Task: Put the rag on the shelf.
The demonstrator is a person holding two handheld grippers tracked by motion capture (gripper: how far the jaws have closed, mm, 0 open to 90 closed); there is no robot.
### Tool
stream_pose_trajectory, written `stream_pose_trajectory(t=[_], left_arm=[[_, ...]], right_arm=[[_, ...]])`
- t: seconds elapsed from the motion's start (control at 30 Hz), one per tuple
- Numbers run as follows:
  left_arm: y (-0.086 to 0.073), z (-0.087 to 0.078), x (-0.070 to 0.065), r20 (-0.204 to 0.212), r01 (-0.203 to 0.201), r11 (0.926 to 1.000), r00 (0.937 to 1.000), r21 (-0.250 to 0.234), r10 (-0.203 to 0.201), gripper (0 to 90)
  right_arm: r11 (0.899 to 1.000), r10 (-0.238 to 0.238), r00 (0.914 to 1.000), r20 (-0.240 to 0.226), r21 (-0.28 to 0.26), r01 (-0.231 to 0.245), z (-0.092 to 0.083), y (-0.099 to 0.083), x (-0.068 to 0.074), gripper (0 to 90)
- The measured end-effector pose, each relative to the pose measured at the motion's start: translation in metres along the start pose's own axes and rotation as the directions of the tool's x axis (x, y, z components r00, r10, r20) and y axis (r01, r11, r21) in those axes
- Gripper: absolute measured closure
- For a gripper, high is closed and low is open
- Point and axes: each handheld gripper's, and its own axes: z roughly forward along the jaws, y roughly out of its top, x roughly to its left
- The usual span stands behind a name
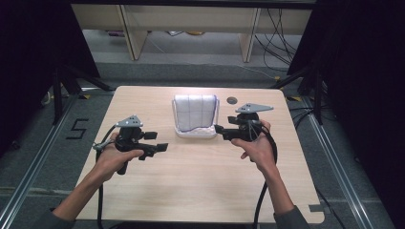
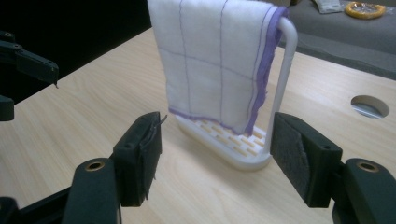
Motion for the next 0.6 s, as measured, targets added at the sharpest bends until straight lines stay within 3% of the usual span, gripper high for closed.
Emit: stream_pose_trajectory(t=[0.13, 0.2, 0.3, 0.4, 0.5, 0.57, 0.6], left_arm=[[-0.010, 0.001, -0.005, 0.019, -0.013, 0.9999, 0.9997, 0.011, 0.012, 28.5], [-0.016, 0.000, -0.008, 0.023, -0.016, 0.9998, 0.9996, 0.009, 0.016, 27.3], [-0.024, -0.002, -0.012, 0.040, -0.026, 0.9996, 0.9989, 0.006, 0.026, 27.2], [-0.034, -0.002, -0.016, 0.026, -0.042, 0.9991, 0.9988, 0.006, 0.042, 27.2], [-0.044, 0.000, -0.020, 0.007, -0.057, 0.9983, 0.9983, 0.010, 0.057, 27.1], [-0.053, 0.003, -0.021, 0.010, -0.060, 0.9980, 0.9981, 0.019, 0.060, 27.1], [-0.058, 0.004, -0.021, 0.012, -0.057, 0.9979, 0.9983, 0.029, 0.057, 27.1]], right_arm=[[1.000, -0.018, 0.9998, -0.011, -0.006, 0.018, 0.002, -0.011, 0.002, 34.2], [1.000, -0.002, 0.9999, -0.010, 0.026, 0.002, 0.002, -0.017, 0.005, 33.2], [0.999, -0.014, 0.9998, -0.014, 0.037, 0.015, 0.006, -0.028, 0.007, 30.7], [0.999, -0.001, 0.9995, -0.032, 0.055, 0.003, 0.008, -0.036, 0.008, 30.2], [0.998, 0.004, 0.9999, -0.014, 0.058, -0.003, 0.005, -0.043, 0.010, 29.5], [0.998, -0.009, 0.9999, -0.008, 0.057, 0.009, 0.004, -0.048, 0.010, 29.4], [0.998, 0.006, 0.9997, -0.023, 0.061, -0.005, 0.006, -0.051, 0.012, 29.4]])
